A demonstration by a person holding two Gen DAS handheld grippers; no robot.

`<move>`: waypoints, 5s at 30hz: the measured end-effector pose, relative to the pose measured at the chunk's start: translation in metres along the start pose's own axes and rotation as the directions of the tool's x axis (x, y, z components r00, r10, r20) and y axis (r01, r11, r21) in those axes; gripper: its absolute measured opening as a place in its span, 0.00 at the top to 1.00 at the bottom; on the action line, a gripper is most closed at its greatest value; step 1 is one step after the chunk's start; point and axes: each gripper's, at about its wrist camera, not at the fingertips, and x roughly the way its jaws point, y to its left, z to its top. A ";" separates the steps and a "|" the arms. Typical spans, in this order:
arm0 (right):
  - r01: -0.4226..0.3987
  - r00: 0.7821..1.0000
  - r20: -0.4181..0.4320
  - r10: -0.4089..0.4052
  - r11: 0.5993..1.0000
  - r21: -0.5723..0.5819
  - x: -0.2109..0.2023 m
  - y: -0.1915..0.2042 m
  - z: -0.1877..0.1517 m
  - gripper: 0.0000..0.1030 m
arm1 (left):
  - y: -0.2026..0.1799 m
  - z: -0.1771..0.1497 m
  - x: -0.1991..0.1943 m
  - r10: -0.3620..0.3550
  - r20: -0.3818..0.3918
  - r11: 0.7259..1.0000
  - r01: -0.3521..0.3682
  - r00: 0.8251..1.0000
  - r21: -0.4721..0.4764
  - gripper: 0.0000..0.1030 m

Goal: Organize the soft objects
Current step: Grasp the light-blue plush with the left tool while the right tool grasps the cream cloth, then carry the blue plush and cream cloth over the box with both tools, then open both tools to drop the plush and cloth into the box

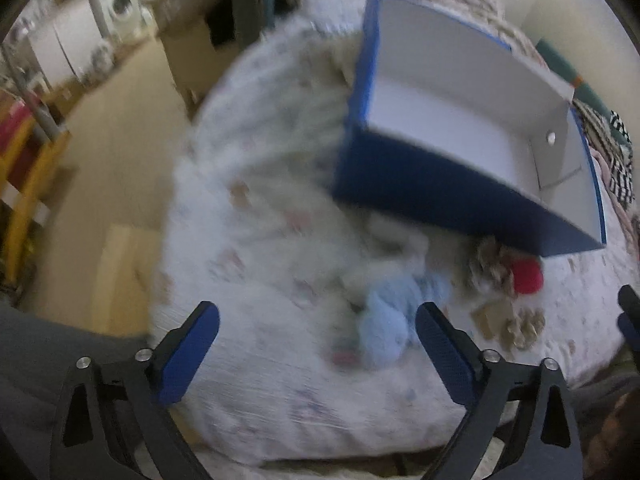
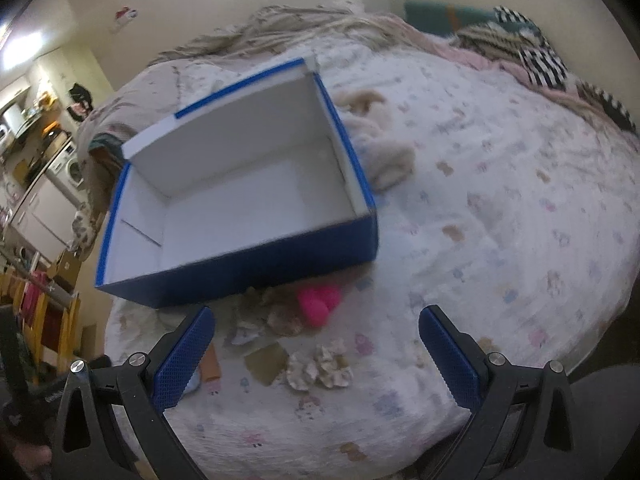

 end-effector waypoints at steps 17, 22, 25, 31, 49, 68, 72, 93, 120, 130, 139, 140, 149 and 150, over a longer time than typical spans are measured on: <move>-0.074 0.940 -0.324 0.107 0.991 0.112 0.080 -0.018 -0.016 0.20 | -0.035 -0.004 0.070 -0.075 -0.231 0.997 0.065 0.970 -0.050 0.57; -0.041 0.918 -0.386 0.095 0.988 0.146 0.107 -0.015 -0.022 0.30 | -0.041 -0.003 0.069 -0.089 -0.231 0.996 0.084 0.969 -0.030 0.87; -0.030 0.905 -0.418 0.073 0.994 0.107 0.122 -0.006 -0.027 0.63 | -0.042 -0.001 0.063 -0.089 -0.210 0.996 0.086 0.974 -0.028 0.89; -0.043 0.916 -0.396 0.064 0.997 0.063 0.115 0.004 -0.028 0.80 | -0.030 0.007 0.040 -0.074 -0.125 0.997 0.069 0.989 -0.044 0.91; -0.164 0.976 -0.153 0.158 0.986 -0.029 0.034 0.022 -0.018 0.81 | -0.015 -0.017 -0.049 0.016 0.222 0.998 -0.029 0.975 0.054 0.91; -0.214 0.977 -0.038 0.210 0.960 -0.180 0.000 0.071 0.026 0.81 | -0.038 0.039 -0.088 -0.086 0.281 0.993 0.060 0.956 0.100 0.91; -0.206 0.978 -0.014 0.209 0.953 -0.222 -0.002 0.081 0.048 0.81 | -0.052 0.062 -0.091 -0.099 0.292 0.989 0.062 0.951 0.134 0.91; -0.148 0.985 -0.119 0.123 0.960 -0.238 0.106 0.071 0.107 0.80 | -0.109 0.136 0.003 -0.071 0.220 0.956 0.003 0.973 0.293 0.91; -0.125 0.958 -0.284 0.046 0.956 -0.267 0.177 0.077 0.104 0.80 | -0.127 0.138 0.069 -0.002 0.130 0.945 -0.040 0.992 0.323 0.90; -0.130 0.959 -0.278 0.058 0.960 -0.249 0.170 0.078 0.097 0.45 | -0.129 0.137 0.071 -0.010 0.110 0.944 -0.027 0.994 0.328 0.78; -0.162 0.961 -0.256 0.102 0.960 -0.228 0.161 0.083 0.099 0.33 | -0.128 0.136 0.045 0.002 0.225 0.943 -0.076 0.974 0.324 0.44; -0.159 0.963 -0.251 0.100 0.961 -0.226 0.163 0.080 0.099 0.33 | -0.128 0.136 0.043 0.002 0.234 0.943 -0.080 0.972 0.324 0.44; -0.146 0.971 -0.219 0.098 0.966 -0.215 0.146 0.067 0.108 0.33 | -0.120 0.132 0.036 0.010 0.250 0.947 -0.090 0.968 0.310 0.43; -0.153 0.970 -0.220 0.106 0.966 -0.209 0.145 0.067 0.109 0.33 | -0.118 0.132 0.035 0.010 0.249 0.948 -0.089 0.969 0.306 0.43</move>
